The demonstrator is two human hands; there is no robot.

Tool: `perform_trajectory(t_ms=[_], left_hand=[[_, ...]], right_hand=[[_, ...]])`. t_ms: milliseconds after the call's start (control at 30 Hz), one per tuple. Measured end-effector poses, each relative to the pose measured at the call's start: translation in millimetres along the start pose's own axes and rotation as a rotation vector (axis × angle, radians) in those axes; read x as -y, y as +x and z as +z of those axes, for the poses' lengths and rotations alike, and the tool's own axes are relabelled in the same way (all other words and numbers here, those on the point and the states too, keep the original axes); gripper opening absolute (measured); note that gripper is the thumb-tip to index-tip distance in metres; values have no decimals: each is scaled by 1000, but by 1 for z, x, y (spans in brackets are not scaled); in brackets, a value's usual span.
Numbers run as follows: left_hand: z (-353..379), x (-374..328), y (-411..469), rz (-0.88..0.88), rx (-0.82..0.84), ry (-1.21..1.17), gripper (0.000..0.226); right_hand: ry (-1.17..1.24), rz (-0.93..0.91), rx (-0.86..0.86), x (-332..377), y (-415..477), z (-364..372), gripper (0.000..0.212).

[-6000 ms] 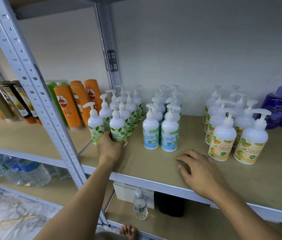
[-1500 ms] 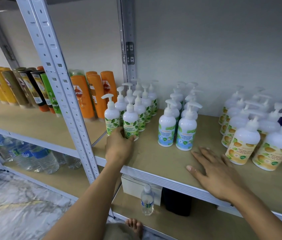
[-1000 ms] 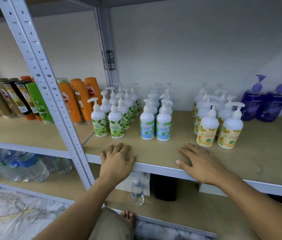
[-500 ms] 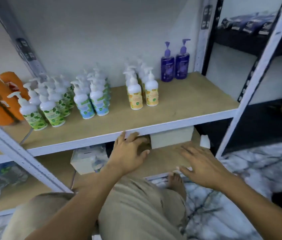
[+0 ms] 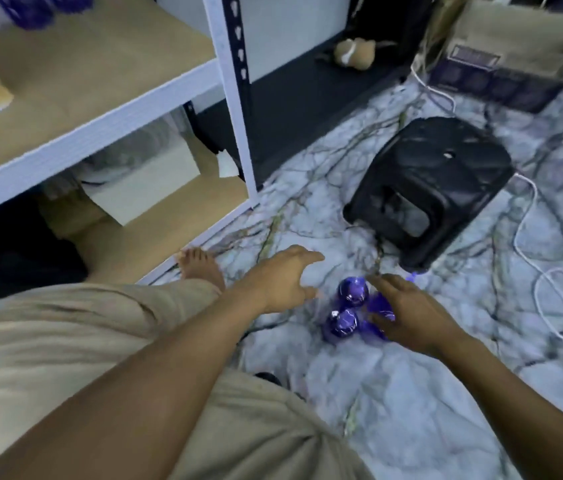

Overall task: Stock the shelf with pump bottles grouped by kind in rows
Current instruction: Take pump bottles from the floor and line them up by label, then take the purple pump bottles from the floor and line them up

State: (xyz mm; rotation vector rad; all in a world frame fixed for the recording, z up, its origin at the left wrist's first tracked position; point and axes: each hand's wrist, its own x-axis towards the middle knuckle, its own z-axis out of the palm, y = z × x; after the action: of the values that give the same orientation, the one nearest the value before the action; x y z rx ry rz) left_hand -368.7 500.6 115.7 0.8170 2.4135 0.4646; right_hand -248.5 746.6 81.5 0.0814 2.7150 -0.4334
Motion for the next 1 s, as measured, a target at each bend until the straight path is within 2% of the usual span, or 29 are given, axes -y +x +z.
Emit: perform_trajectory(t_ms=[133,267,400,600,767,1000], left_hand=[[32,-29,28,26,150,36,68],[53,-43,43,15,203,1,59],[80,-46,52,-16,255,-16,44],[103,-51,56,-112,216,-35,21],[100,-51,50,-112,213,-32,22],[79,-39,25,-121,226,-47,19]], right_hand=[[11,44,-4,-32,-8,13,75],[14,81,3,-41,-6,18,64],[14,103,88,-49,-4,30,57],[24,155,19,-53,1,42,33],[9,192,-93,-44,3,49,29],[-151,182,-51,-26,-5,44,3]])
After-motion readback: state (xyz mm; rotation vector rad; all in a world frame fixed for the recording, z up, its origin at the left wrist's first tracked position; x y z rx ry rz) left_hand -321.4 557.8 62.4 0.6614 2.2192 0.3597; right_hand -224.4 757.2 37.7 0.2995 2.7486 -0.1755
